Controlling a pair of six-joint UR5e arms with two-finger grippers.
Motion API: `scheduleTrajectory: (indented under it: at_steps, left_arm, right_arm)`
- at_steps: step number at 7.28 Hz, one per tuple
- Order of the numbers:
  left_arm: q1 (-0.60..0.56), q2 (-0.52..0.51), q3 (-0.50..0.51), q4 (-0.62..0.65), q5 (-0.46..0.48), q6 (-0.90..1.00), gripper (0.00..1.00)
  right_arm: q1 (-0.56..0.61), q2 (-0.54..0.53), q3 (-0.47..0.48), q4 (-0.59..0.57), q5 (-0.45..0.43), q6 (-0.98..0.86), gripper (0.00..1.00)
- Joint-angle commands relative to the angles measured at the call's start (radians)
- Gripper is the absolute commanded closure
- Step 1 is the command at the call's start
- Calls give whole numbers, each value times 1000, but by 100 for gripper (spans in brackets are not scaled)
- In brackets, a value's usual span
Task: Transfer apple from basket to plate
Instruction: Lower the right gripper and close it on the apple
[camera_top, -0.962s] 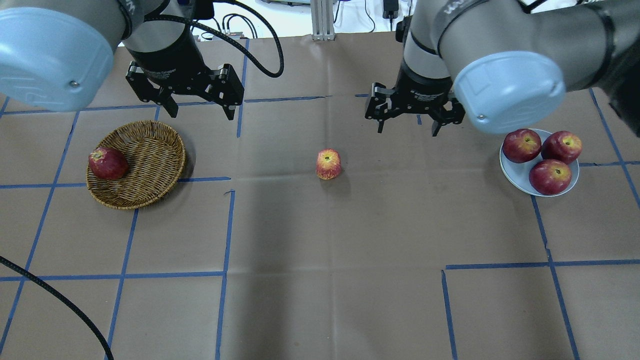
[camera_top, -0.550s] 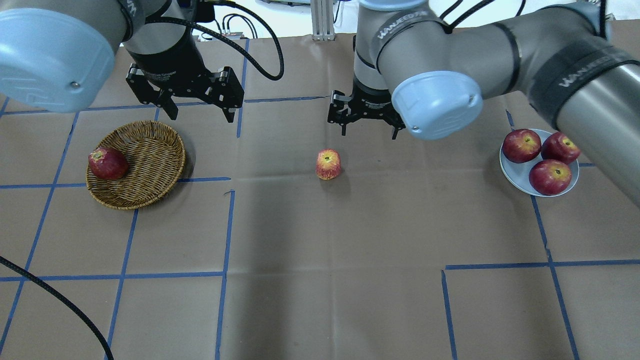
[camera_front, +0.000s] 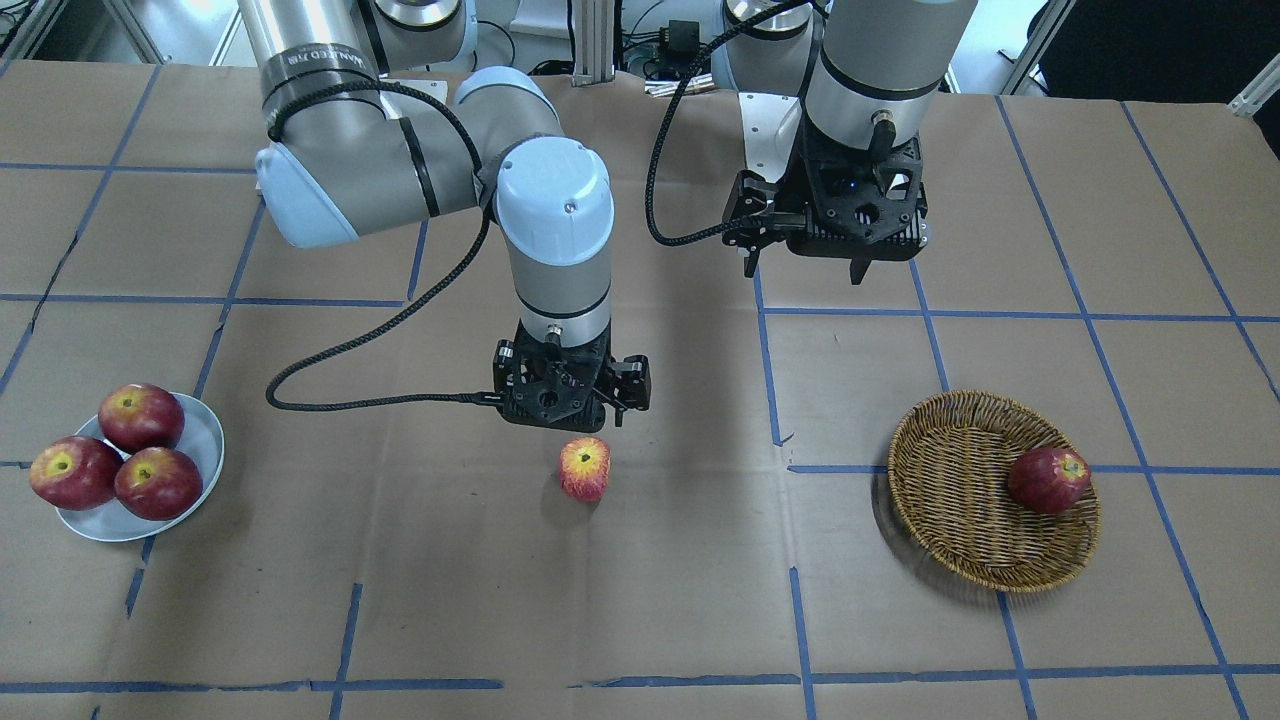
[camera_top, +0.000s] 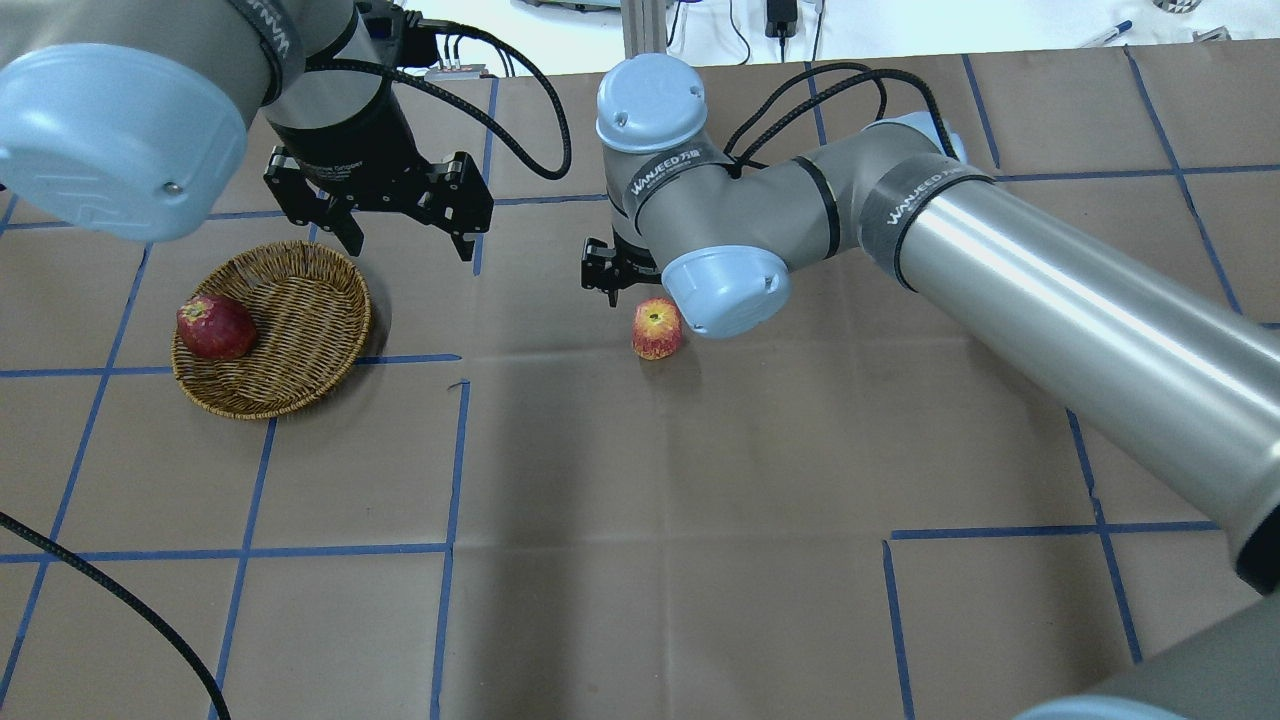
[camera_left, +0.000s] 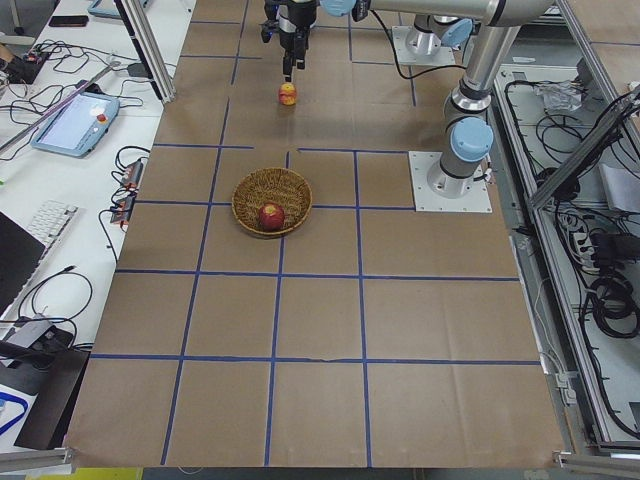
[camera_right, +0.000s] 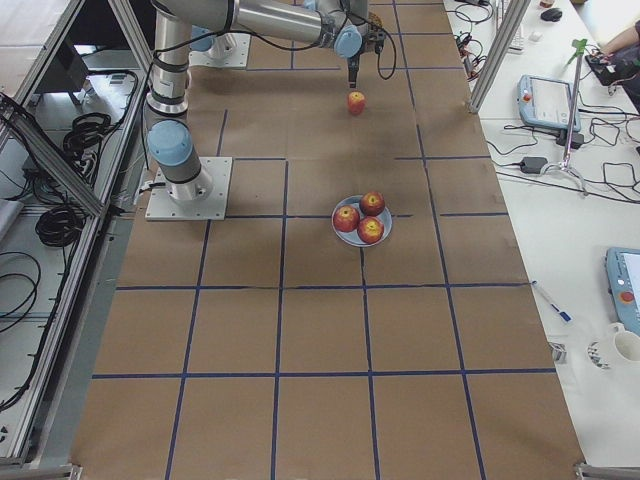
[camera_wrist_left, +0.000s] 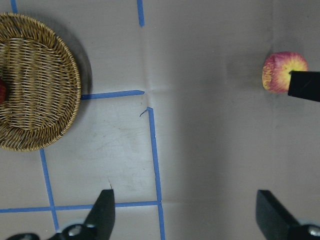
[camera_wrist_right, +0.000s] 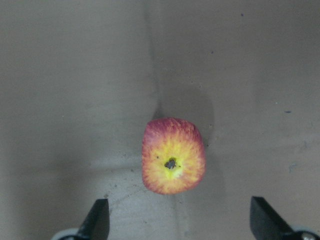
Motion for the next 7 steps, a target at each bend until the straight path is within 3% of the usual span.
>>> scheduleTrajectory:
  at_steps: [1, 4, 5, 7]
  left_arm:
    - [3, 4, -3, 1, 0, 4, 1]
    - [7, 10, -5, 0, 2, 29, 1]
    - [7, 10, -5, 0, 2, 33, 1]
    - [56, 13, -6, -17, -1, 43, 1]
  right_arm:
    - [2, 69, 28, -109, -2, -9, 0]
    - [-6, 124, 49, -164, -2, -20, 0]
    - [-6, 143, 49, -164, -2, -21, 5]
    - [-6, 150, 38, -164, -5, -20, 29]
